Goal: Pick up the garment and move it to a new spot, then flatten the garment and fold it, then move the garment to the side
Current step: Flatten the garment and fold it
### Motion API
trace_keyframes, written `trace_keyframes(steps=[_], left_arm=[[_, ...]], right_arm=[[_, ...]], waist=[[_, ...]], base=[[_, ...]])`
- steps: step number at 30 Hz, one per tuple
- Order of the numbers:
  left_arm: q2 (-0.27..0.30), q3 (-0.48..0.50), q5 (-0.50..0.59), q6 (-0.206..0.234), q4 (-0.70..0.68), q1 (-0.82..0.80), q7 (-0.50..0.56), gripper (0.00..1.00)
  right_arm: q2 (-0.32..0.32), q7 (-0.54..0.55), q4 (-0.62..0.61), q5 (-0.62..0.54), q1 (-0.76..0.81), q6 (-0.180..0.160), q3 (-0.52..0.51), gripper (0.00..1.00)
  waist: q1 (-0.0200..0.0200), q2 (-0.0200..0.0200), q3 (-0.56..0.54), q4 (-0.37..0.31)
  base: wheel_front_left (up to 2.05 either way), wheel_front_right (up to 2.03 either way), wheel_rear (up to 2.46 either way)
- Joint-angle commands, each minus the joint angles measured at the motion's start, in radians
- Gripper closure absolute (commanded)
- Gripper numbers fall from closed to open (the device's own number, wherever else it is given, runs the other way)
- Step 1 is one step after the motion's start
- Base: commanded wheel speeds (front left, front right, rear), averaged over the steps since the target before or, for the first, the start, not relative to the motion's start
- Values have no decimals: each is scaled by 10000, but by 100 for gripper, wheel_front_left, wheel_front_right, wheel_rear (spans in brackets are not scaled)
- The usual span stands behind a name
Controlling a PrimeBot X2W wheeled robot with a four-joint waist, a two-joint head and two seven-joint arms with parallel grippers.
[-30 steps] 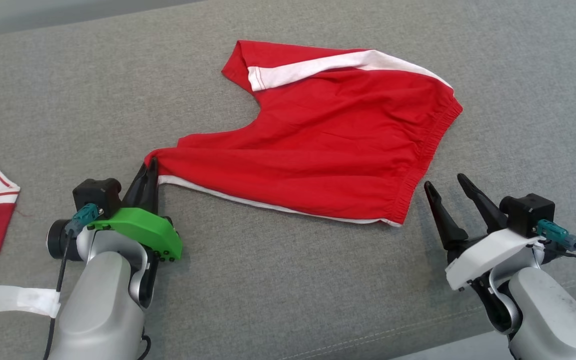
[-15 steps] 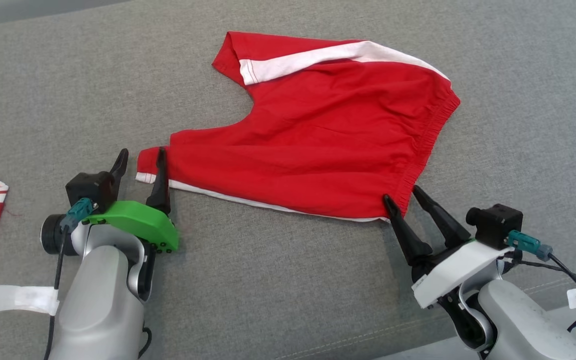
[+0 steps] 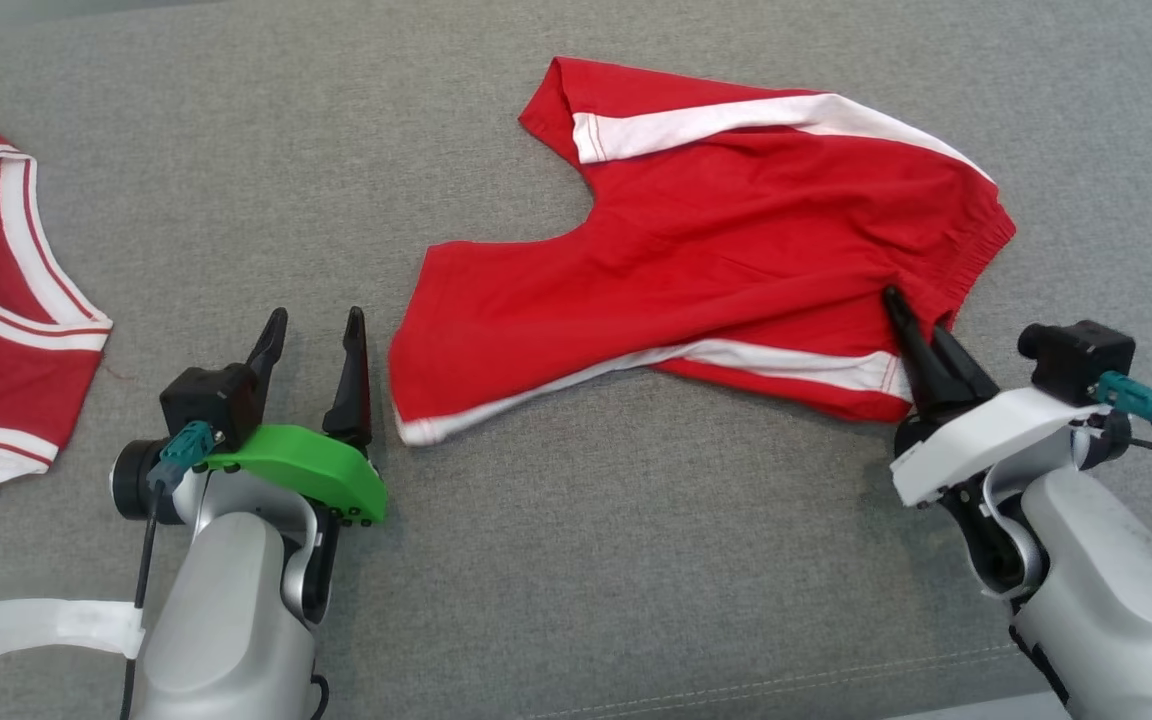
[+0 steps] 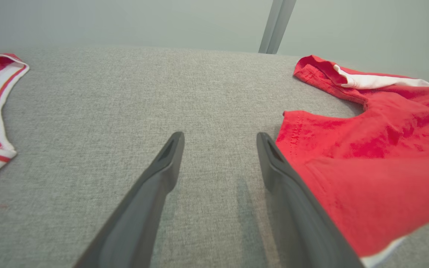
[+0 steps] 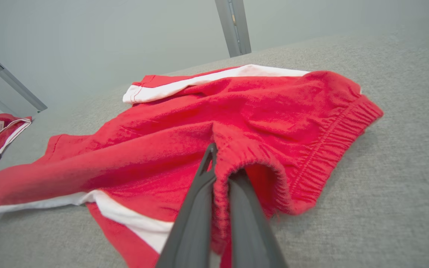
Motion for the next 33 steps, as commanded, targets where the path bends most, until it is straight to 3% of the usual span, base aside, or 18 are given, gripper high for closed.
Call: trace_keyframes(steps=[1,6,12,13,14,15,33], left_arm=[[4,-117,-155,-32,-73,68,-9,0],[12,-706,-590,-35,-229,-30,-9,0],[8,-2019,-1436,-36,-493,148,-9,0],[5,-2241,-1647,-37,-524,198,-9,0],[7,-2451,-1847,-37,-570,248,-9,0],[6,-2624,-1881,-37,-589,280,-9,0],[22,-3462,-3271,-32,-40,1509,-9,0]], right_arm=[[1,-30,224,-203,-239,-10,-310,100],[113,-28,1392,-1056,-955,-10,-1123,100],[240,-28,3218,-1794,-1661,-10,-650,98],[232,-28,3422,-1836,-1715,-10,-626,67],[235,-28,3529,-1828,-1727,-10,-604,25],[229,-27,3675,-1801,-1655,-10,-606,0],[161,-30,1637,-1819,1069,-10,-1814,0]], waist=[[0,0,54,296],[0,0,210,811],[0,0,125,1154],[0,0,63,1165],[0,0,-9,1162],[0,0,-94,1152],[0,0,-1325,106]], base=[[0,0,0],[0,0,0],[0,0,0],[0,0,0],[0,0,0],[0,0,0],[0,0,0]])
